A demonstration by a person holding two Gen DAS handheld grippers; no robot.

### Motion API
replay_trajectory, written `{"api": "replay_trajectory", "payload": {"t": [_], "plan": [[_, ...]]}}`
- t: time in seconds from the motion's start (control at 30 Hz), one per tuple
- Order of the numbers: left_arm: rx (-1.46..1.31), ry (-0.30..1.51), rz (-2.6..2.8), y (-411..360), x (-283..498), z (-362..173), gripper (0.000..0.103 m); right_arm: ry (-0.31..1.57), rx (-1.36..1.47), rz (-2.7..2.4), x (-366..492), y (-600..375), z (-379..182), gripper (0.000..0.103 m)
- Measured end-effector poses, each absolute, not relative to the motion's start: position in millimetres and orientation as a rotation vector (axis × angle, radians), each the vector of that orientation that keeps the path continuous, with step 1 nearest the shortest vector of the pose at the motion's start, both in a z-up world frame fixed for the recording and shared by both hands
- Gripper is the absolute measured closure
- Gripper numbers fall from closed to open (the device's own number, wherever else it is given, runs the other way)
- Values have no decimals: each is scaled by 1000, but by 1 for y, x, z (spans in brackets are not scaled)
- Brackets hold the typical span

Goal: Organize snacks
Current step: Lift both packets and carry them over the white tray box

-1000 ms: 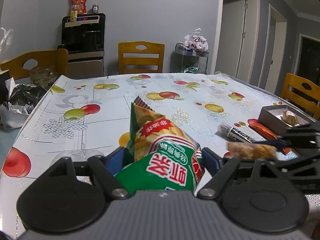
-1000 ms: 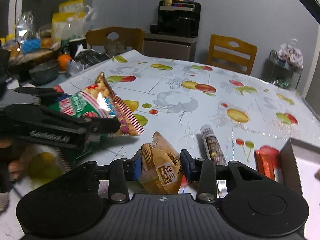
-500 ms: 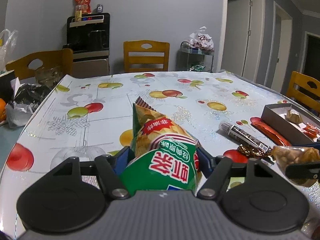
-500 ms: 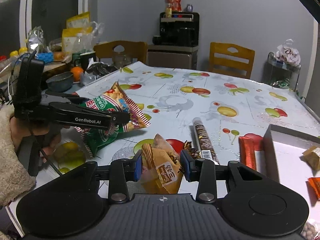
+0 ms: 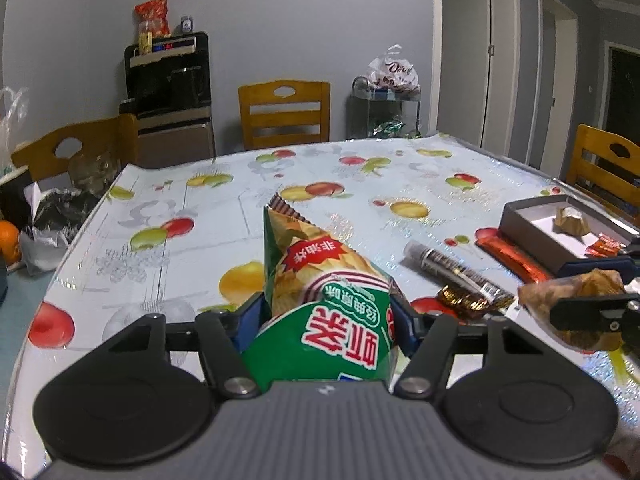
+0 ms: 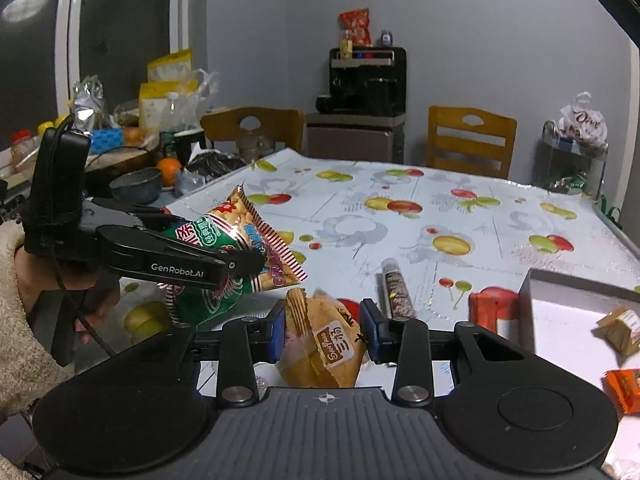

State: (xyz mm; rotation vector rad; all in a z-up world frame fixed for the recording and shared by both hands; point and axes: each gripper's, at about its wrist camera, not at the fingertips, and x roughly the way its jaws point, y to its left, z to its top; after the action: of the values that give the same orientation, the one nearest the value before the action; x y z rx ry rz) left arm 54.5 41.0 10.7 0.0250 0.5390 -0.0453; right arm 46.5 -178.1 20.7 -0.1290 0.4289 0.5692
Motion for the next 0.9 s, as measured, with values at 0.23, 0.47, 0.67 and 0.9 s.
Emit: {"api": "replay_trajectory", "payload": {"t": [0.23, 0.47, 0.67, 0.9], "plan": [[69, 488, -74, 18, 54, 33, 42, 400, -98, 563, 44, -196, 26, 65], [60, 442, -136, -6, 50, 56, 42, 377, -71, 556, 42, -214, 30, 66], [69, 423, -183, -30, 52, 69, 42, 343, -33, 549, 39, -232, 37, 68], [70, 412, -256, -66, 70, 81, 42, 281, -9, 476, 40, -265, 47, 69]]}}
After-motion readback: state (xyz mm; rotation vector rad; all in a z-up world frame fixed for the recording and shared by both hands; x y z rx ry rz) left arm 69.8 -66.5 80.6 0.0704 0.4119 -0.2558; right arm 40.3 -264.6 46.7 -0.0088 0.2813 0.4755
